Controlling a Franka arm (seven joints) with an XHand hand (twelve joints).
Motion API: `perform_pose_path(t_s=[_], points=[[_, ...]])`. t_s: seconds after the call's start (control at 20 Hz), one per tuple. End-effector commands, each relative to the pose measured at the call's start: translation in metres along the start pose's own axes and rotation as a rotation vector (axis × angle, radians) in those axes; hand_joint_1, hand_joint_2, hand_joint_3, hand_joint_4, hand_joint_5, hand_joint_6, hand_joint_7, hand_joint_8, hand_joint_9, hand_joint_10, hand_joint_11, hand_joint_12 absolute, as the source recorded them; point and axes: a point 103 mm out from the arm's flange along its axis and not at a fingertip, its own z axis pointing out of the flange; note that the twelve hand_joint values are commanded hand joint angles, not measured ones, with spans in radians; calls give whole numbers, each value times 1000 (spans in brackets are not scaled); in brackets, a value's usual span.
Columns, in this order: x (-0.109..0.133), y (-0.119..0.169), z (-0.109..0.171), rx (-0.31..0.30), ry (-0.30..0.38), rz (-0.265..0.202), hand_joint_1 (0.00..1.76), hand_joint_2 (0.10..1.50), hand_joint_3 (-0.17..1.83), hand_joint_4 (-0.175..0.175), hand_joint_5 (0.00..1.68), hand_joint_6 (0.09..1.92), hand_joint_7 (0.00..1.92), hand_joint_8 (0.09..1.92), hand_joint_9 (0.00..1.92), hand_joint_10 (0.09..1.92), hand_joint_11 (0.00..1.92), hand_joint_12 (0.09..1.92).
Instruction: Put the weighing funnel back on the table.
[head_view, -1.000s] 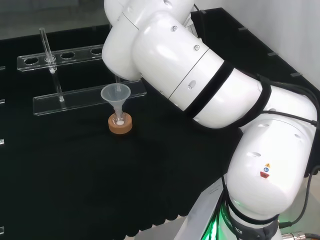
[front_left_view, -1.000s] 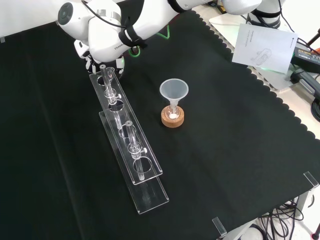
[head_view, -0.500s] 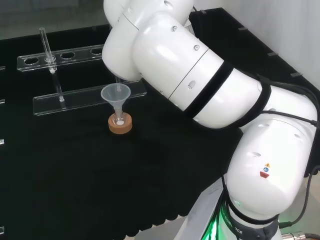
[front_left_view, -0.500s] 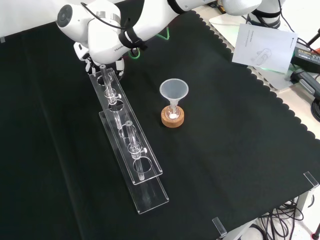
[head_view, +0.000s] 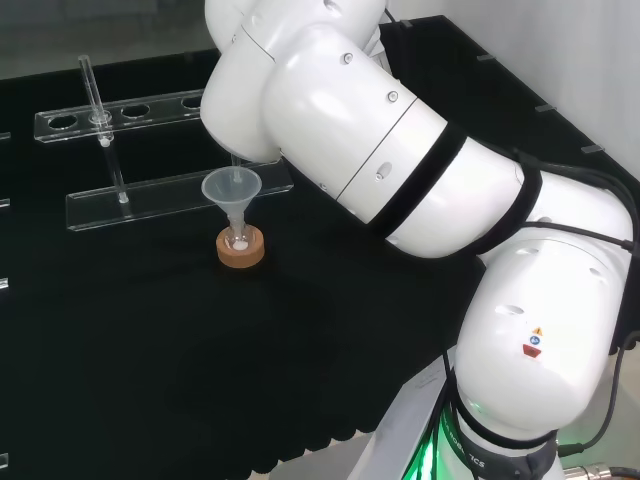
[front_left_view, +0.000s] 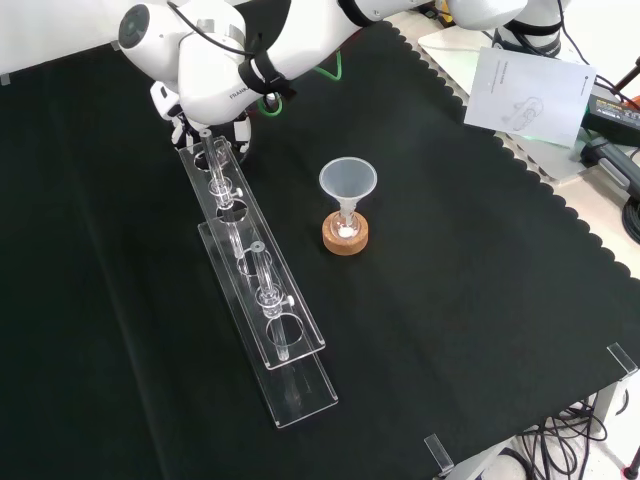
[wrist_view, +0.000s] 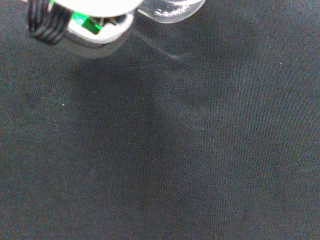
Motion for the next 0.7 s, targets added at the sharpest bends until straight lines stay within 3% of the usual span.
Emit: perform_pose_path(t_s=[0.05,0.25,0.45,0.7], points=[[-3,-2,0,-6,11,-7,882,691,510,-1,681,780,349,700,673,513,590,1200],[-4,-4,1,4,11,-11,859,646,528,-26,421,608,272,691,603,549,523,1244],[-7,-9,-2,0,27,-23,836,621,523,-28,345,387,179,675,495,606,431,1293],[-15,-27,-20,-63,54,-29,748,600,464,-29,281,188,99,657,386,645,330,1329]])
